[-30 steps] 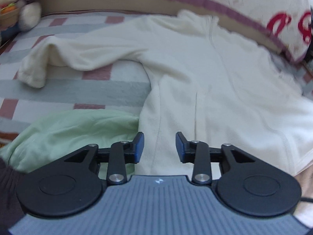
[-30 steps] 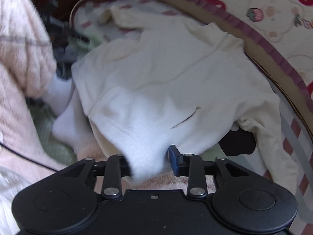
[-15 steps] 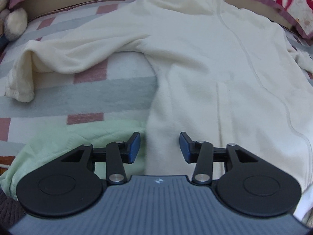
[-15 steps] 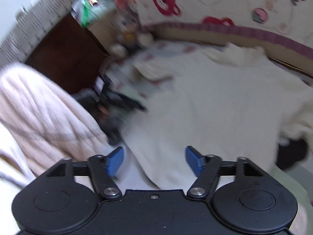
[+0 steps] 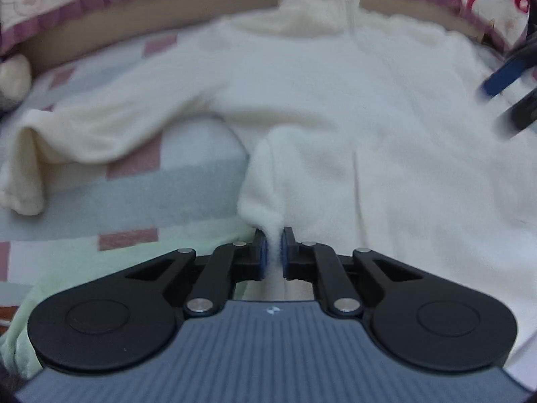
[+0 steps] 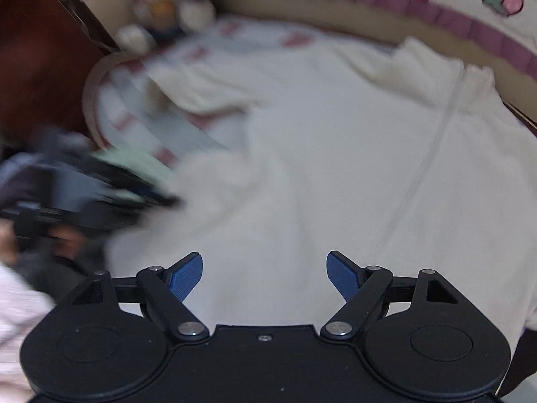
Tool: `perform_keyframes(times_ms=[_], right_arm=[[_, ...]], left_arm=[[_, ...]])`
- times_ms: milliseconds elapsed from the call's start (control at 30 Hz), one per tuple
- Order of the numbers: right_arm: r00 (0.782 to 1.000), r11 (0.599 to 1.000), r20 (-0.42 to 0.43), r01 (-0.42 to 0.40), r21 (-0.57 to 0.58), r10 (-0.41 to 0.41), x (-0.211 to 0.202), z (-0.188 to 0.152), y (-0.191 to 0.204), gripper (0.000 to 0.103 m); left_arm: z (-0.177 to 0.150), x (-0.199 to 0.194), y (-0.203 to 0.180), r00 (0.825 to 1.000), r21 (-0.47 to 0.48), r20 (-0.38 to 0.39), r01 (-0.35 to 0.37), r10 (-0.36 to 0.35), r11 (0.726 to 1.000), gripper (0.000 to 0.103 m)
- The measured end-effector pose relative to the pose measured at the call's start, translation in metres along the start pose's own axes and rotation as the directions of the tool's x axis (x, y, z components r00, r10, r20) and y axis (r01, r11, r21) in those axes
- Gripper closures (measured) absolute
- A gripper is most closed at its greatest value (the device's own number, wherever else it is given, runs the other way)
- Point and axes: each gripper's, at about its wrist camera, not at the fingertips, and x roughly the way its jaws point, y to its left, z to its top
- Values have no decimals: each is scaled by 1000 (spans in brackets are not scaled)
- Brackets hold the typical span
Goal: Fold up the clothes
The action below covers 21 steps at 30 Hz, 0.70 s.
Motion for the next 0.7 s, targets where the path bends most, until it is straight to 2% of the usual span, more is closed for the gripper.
perform_keyframes(times_ms=[33,100,133,200,300,333,433,500,567,633,700], right_arm=[[1000,1000,-13,28,4,-28,9,-1,-6,19],[999,998,-48,-3,66,6,28,-16,-16,19],[997,994,-65,-28,105,35,38,-25,-22,19],[993,985,-95,-54,166,71,56,-42,-28,20],[991,984,-128,-5,180,28,72,-56,-22,21],[992,987,-128,18,161,3,70,-54,-17,21],[991,991,-118,78,113,-64,57,-50,-9,21],[991,987,-105,95,127,-81,48,-50,-14,21],[995,983,-84,58,172,-44,39,-50,-26,21],[997,972,-72,19,236,-1,30,-51,-38,21],[993,941,-77,-63,333,93,23,-36,-48,21]], left_arm=[[-3,-21,8,998,-89,55,28,-23,996,95],[-23,-56,30,988,-278,154,70,-27,958,95],[-33,-57,37,991,-314,130,36,5,949,95],[-46,-37,45,999,-325,31,-27,39,945,95],[-51,-10,41,996,-308,-41,-86,77,947,94],[-51,-3,37,994,-291,-62,-105,91,951,93],[-44,1,19,985,-149,-98,-153,139,977,89],[-40,-2,20,985,-132,-103,-150,137,980,85],[-37,-7,25,988,-159,-101,-133,118,978,80],[-34,-10,36,991,-226,-100,-114,93,967,79],[-24,-7,44,987,-257,-138,-114,81,960,79]])
